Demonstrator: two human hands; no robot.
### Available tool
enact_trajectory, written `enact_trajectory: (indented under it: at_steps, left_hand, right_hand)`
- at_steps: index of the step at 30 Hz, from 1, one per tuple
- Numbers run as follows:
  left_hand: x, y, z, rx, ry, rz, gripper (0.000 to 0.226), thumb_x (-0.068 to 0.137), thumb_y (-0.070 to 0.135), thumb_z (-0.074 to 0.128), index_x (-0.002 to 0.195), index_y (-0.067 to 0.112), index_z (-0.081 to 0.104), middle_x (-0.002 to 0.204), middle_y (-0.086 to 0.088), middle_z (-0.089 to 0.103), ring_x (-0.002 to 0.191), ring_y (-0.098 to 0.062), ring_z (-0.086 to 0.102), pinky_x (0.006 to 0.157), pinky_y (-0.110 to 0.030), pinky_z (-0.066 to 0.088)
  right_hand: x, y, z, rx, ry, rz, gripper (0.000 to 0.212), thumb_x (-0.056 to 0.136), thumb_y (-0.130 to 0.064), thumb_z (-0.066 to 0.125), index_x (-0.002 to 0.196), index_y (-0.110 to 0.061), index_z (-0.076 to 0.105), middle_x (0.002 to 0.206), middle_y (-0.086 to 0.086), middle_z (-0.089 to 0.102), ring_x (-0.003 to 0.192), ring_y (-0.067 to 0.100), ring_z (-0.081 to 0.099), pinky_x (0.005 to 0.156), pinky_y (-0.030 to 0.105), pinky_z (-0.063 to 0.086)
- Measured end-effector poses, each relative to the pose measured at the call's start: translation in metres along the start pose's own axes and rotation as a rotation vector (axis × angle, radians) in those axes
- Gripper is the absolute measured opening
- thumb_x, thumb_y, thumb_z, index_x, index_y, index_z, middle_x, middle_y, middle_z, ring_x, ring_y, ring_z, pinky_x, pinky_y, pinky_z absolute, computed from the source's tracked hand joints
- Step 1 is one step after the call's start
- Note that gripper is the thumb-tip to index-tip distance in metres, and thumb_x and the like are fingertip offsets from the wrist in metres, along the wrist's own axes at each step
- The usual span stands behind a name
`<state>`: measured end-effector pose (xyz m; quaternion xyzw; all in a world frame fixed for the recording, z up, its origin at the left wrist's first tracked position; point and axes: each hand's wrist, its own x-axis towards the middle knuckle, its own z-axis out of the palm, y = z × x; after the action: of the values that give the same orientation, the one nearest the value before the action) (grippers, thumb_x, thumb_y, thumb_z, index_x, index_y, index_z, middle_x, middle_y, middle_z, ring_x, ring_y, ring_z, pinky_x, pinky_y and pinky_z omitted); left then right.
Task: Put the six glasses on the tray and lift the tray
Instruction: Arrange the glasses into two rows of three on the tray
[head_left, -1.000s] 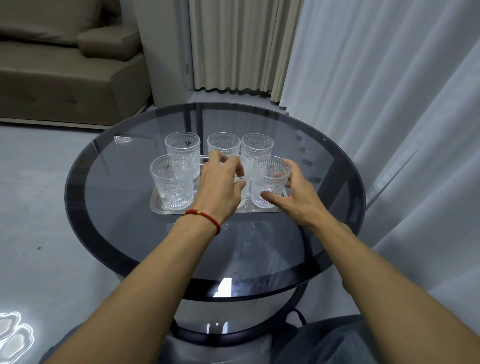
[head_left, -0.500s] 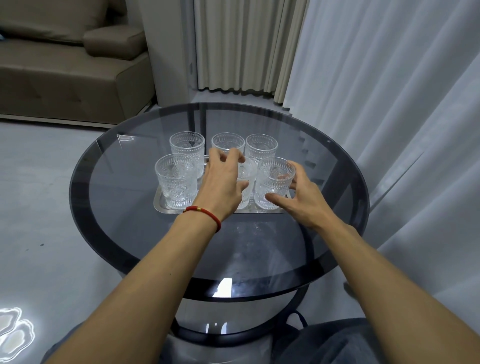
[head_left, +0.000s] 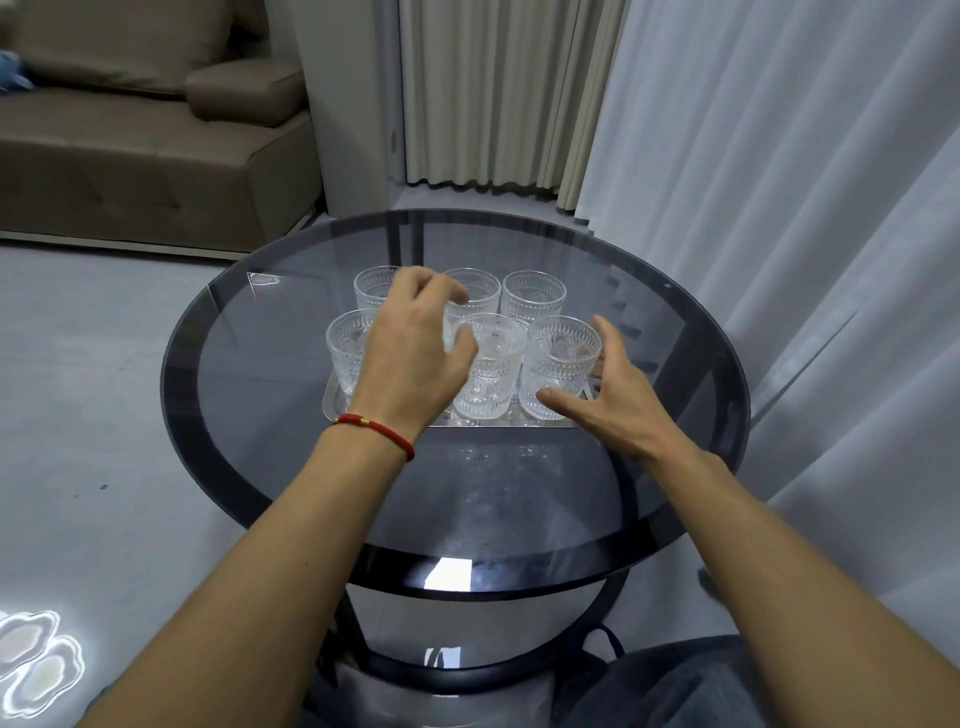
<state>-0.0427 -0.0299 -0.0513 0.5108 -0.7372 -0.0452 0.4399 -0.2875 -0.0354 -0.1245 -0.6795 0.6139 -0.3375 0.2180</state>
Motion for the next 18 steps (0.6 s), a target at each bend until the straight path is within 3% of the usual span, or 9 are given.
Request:
enact_trajectory:
  at_steps: [3, 6, 9, 12, 18]
  left_hand:
    - [0.004, -0.019, -0.02, 0.091, 0.047, -0.07, 0.031, 0.081, 0.021, 0.067, 0.111, 0.014, 0.064, 0.119, -0.009, 0.056, 0.115, -0.023, 0.049, 0.095, -0.019, 0.034]
    - [-0.002, -0.04, -0.03, 0.133, -0.165, -0.334, 0.061, 0.075, 0.037, 0.072, 0.131, 0.02, 0.053, 0.135, -0.012, 0.045, 0.132, -0.029, 0.035, 0.102, -0.033, 0.034]
    - [-0.008, -0.049, -0.032, 0.05, -0.296, -0.496, 0.081, 0.074, 0.036, 0.076, 0.144, 0.02, 0.038, 0.143, -0.014, 0.041, 0.132, -0.032, 0.04, 0.107, -0.039, 0.036]
    - [-0.007, -0.052, -0.033, 0.008, -0.249, -0.492, 0.085, 0.073, 0.024, 0.079, 0.145, 0.015, 0.035, 0.144, -0.014, 0.046, 0.129, -0.032, 0.046, 0.106, -0.039, 0.039]
    - [-0.006, -0.048, -0.027, -0.032, -0.234, -0.466, 0.09, 0.071, 0.027, 0.083, 0.145, 0.016, 0.033, 0.144, -0.014, 0.049, 0.131, -0.031, 0.046, 0.1, -0.034, 0.04]
  right_hand:
    - [-0.001, -0.006, 0.0, -0.055, 0.062, -0.063, 0.116, 0.075, -0.064, 0.076, 0.16, -0.033, 0.003, 0.169, 0.002, 0.015, 0.152, 0.022, 0.024, 0.114, 0.031, 0.02]
    - [-0.001, -0.014, 0.002, -0.094, 0.106, -0.112, 0.109, 0.081, -0.058, 0.074, 0.161, -0.029, 0.005, 0.167, 0.003, 0.017, 0.151, 0.019, 0.023, 0.113, 0.029, 0.018]
    - [-0.002, -0.018, 0.002, -0.119, 0.117, -0.121, 0.1, 0.085, -0.05, 0.073, 0.16, -0.021, 0.013, 0.164, 0.005, 0.022, 0.147, 0.019, 0.028, 0.115, 0.031, 0.023]
    - [-0.003, -0.02, 0.003, -0.132, 0.112, -0.116, 0.097, 0.087, -0.048, 0.073, 0.159, -0.019, 0.016, 0.162, 0.006, 0.025, 0.146, 0.021, 0.03, 0.113, 0.029, 0.023]
    - [-0.003, -0.021, 0.003, -0.113, 0.109, -0.092, 0.096, 0.088, -0.047, 0.071, 0.16, -0.021, 0.013, 0.164, 0.005, 0.022, 0.148, 0.022, 0.029, 0.113, 0.031, 0.022]
